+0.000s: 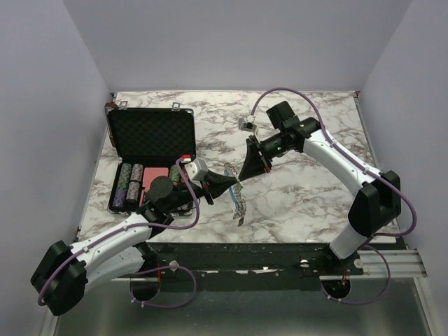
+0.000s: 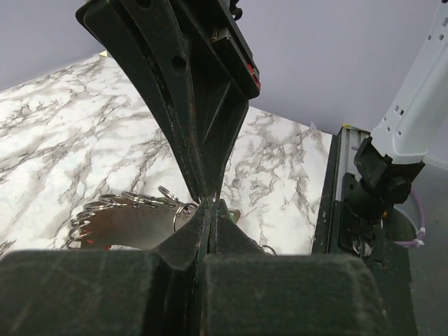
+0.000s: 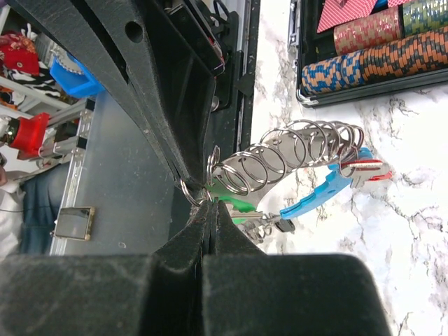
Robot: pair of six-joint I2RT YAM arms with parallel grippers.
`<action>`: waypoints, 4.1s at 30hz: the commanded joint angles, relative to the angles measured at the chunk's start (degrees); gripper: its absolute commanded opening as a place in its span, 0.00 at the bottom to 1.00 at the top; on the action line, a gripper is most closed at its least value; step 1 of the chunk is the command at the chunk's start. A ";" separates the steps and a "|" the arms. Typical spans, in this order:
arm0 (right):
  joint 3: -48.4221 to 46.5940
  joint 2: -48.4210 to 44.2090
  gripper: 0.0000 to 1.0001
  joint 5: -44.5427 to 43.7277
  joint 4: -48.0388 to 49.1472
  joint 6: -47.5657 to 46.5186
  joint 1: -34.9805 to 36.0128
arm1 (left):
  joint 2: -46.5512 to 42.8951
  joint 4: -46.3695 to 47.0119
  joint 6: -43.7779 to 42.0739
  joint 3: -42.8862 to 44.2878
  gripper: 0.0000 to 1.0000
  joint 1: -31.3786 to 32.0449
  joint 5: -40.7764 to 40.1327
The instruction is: Put the keys on the keyring
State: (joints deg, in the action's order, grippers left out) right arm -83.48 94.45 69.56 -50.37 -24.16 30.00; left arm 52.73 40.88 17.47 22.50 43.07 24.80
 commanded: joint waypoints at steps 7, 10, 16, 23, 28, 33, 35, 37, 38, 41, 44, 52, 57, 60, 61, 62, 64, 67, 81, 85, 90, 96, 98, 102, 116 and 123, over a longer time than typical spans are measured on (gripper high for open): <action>-1.33 -2.26 0.00 0.93 -0.96 -1.85 -0.47 | -1.22 -4.14 -4.55 2.72 0.00 -0.35 2.27; -1.59 -2.26 0.01 1.81 -1.92 -2.82 -0.91 | -2.19 -5.63 -5.43 2.72 0.00 -0.88 1.84; -1.95 -2.08 0.00 3.13 -3.86 -4.75 -0.99 | -3.07 -7.04 -6.31 2.37 0.00 -1.50 1.40; -1.24 -1.82 0.01 1.81 -3.51 -4.05 -0.99 | -3.16 -6.78 -6.40 2.55 0.00 -1.94 1.48; -1.16 -1.91 0.22 1.37 -3.42 -4.14 -0.91 | -2.81 -7.13 -6.66 3.16 0.00 -2.02 1.66; -1.33 -3.66 0.40 -1.44 -3.77 -4.93 -1.17 | -1.84 -7.48 -6.75 4.22 0.00 -2.37 1.83; -1.16 -4.54 0.41 -2.58 -3.60 -5.10 -2.13 | -1.49 -7.31 -6.58 4.83 0.00 -2.46 1.75; -0.81 -5.59 0.44 -3.37 -3.16 -5.37 -3.80 | -0.70 -7.48 -6.31 5.88 0.00 -2.55 1.75; -0.37 -6.21 0.45 -3.90 -2.46 -5.19 -5.03 | -0.18 -7.40 -5.96 6.58 0.00 -2.73 1.57; 1.82 -8.93 0.47 -4.61 0.35 -4.06 -11.34 | 2.54 -7.22 -5.00 9.39 0.00 -2.81 1.04; 5.69 -12.26 0.47 -4.52 5.18 -0.81 -18.46 | 6.93 -7.75 -3.59 13.87 0.00 -3.17 0.25; 15.53 -20.71 0.53 -6.45 14.59 4.12 -29.65 | 25.02 -8.10 2.73 33.29 0.00 -5.10 -5.81; 18.88 -23.61 0.54 -7.33 16.35 5.00 -34.21 | 39.00 -8.46 9.76 46.74 0.00 -5.28 -10.64; 20.55 -24.58 0.55 -7.07 17.06 5.00 -35.62 | 45.69 -9.58 12.14 52.01 0.00 -5.45 -12.31; 21.16 -24.84 0.55 -6.98 17.32 4.92 -35.97 | 48.14 -10.81 12.84 54.73 0.00 -5.45 -12.40; 21.60 -24.85 0.55 -6.89 17.50 4.83 -36.24 | 50.60 -12.65 13.54 56.93 0.00 -5.45 -12.49; 22.39 -25.11 0.55 -6.19 17.85 4.83 -36.85 | 55.26 -17.83 15.56 61.94 0.00 -5.54 -12.32; 23.01 -25.72 0.55 -5.93 18.03 4.83 -37.29 | 58.80 -21.46 18.64 64.86 0.00 -5.63 -12.84; 25.74 -27.22 0.56 -6.45 18.64 3.95 -37.73 | 55.82 -32.09 16.54 60.03 0.00 -6.77 -12.05; 26.18 -27.83 0.58 -7.86 18.29 3.07 -37.82 | 51.17 -32.97 14.00 56.61 0.29 -6.68 -13.72; 25.57 -27.92 0.58 -8.30 17.85 2.98 -38.08 | 40.46 -34.64 7.50 51.69 0.62 -6.51 -16.71; 22.93 -28.62 0.59 -8.74 16.71 3.86 -39.49 | 14.54 -37.62 -0.33 37.11 0.88 -6.33 -18.65; 22.40 -29.06 0.60 -9.09 16.71 4.47 -40.02 | 8.30 -39.38 -1.65 34.20 0.99 -6.59 -17.59; 20.47 -30.03 0.61 -9.53 16.71 5.97 -41.07 | -3.48 -43.77 -3.67 28.40 0.99 -7.03 -17.76; 15.71 -32.93 0.91 -15.50 30.14 40.13 -41.78 | -29.96 -60.74 -0.25 16.44 0.99 -8.70 -21.19; 16.16 -35.47 1.00 -23.75 30.51 44.90 -41.78 | -34.88 -63.21 1.68 14.24 0.99 -8.70 -21.02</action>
State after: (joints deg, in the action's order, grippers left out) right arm -67.55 61.25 52.38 -21.96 15.18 -11.38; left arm 20.88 -19.57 16.64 37.95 34.59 4.49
